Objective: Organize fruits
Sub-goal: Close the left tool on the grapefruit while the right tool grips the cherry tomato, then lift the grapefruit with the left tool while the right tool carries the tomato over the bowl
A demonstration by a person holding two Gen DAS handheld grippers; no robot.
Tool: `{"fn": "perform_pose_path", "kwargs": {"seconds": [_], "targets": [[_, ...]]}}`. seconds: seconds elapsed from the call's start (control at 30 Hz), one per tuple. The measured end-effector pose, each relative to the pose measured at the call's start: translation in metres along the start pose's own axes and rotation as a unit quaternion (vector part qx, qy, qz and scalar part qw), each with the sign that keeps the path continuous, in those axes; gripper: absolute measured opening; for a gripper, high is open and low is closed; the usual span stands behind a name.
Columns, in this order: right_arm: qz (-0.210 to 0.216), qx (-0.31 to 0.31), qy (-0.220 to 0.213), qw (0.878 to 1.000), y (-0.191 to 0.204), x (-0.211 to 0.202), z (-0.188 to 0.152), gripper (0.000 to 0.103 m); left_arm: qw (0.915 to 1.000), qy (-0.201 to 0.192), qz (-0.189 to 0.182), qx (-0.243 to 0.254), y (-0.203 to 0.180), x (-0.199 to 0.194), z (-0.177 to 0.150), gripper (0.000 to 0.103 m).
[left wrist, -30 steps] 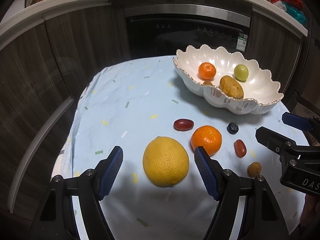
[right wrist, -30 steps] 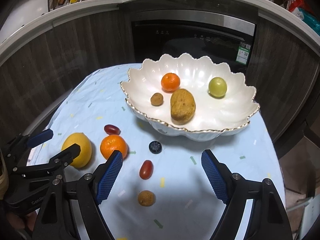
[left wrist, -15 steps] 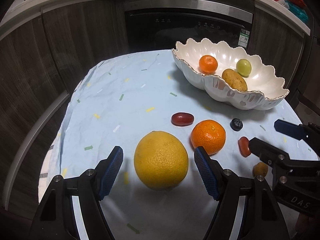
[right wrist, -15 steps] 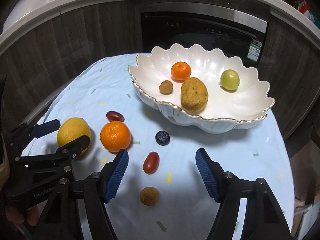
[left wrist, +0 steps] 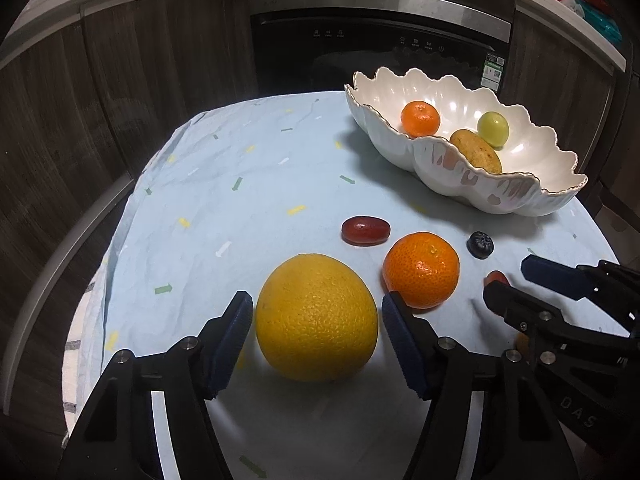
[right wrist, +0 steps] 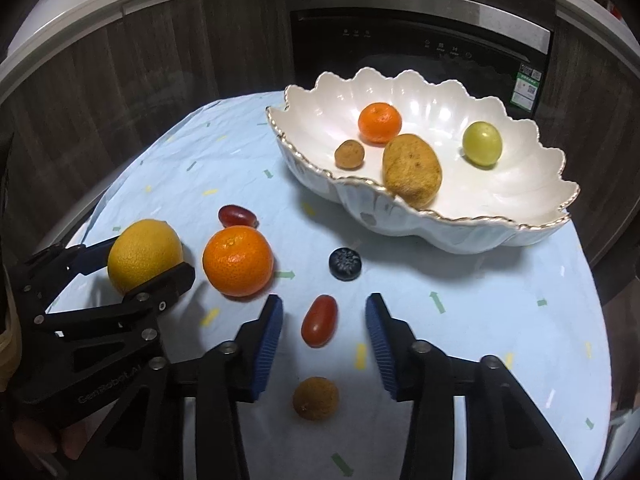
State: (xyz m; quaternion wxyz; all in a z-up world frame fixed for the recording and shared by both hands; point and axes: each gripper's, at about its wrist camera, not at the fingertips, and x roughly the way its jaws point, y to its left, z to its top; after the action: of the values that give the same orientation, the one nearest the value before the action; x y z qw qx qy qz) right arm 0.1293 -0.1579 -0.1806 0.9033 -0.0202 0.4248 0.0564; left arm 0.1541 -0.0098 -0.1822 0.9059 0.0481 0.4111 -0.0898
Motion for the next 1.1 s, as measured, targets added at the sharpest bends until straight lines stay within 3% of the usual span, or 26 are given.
{"fn": "perform_pose_path", "kwargs": {"seconds": [0.13, 0.2, 0.37, 0.57, 1.1], "targets": [[0.002, 0.003, 0.004, 1.000, 0.000, 0.003, -0.002, 0.037, 1.0000, -0.001, -0.001, -0.001, -0.001, 0.001, 0.000, 0.065], [0.003, 0.005, 0.006, 1.000, 0.000, 0.005, -0.002, 0.031, 1.0000, 0.000, -0.001, -0.001, -0.001, 0.001, 0.000, 0.062], [0.003, 0.008, 0.013, 1.000, -0.001, 0.010, -0.004, 0.030, 1.0000, 0.003, 0.000, -0.004, -0.001, 0.004, 0.000, 0.060], [0.001, 0.000, 0.009, 1.000, 0.001, 0.011, -0.006, 0.021, 0.9999, 0.008, 0.004, -0.010, 0.001, 0.008, 0.001, 0.055], [-0.002, -0.003, -0.003, 1.000, 0.002, 0.004, -0.003, 0.019, 1.0000, 0.005, 0.003, -0.006, 0.002, 0.005, 0.001, 0.054]]}}
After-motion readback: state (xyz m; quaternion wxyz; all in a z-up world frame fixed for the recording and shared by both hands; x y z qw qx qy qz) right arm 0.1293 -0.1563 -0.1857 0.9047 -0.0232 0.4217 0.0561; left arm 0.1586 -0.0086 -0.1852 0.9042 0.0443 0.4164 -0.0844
